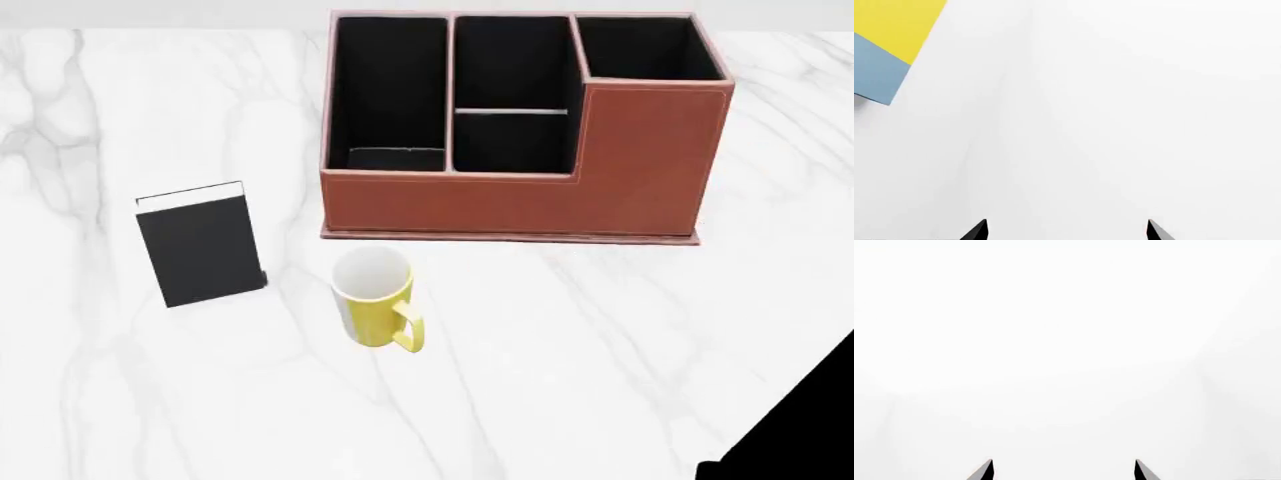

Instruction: Pick up the yellow and white mug and place it to the right of the caddy.

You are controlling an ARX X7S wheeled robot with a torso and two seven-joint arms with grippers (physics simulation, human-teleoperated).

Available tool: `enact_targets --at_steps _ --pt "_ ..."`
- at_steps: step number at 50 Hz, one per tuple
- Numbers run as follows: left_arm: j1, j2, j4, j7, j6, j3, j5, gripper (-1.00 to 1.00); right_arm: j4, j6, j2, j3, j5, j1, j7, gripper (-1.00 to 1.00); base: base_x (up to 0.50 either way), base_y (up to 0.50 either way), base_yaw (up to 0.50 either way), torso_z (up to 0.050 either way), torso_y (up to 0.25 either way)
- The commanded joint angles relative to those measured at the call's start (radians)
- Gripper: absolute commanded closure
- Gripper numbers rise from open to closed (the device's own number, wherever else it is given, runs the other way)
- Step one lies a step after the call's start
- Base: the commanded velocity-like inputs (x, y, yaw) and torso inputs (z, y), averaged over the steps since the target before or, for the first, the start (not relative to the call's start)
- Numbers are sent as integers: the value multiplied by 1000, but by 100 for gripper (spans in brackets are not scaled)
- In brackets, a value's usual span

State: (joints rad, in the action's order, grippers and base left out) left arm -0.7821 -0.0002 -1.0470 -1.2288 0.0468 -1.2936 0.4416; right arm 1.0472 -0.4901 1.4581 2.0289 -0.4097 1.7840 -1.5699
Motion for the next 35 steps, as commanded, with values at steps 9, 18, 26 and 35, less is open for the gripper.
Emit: enact_targets --at_steps 9,18,26,35 --pt "-3 0 0 -10 8 -30 24 -100 0 -15 9 -268 19 -275 -1 -100 -39 -246 0 0 0" --pt "-3 0 0 -12 7 -14 10 -100 0 -14 4 -286 23 -295 -1 -100 -69 -359 0 0 0" --pt "-3 0 0 -10 8 -14 8 -100 0 -8 -5 -276 24 -284 -1 -100 -66 -359 0 0 0" --pt "-3 0 0 -10 6 2 -7 -100 0 18 -31 -274 19 -284 -1 -100 -66 -346 0 0 0"
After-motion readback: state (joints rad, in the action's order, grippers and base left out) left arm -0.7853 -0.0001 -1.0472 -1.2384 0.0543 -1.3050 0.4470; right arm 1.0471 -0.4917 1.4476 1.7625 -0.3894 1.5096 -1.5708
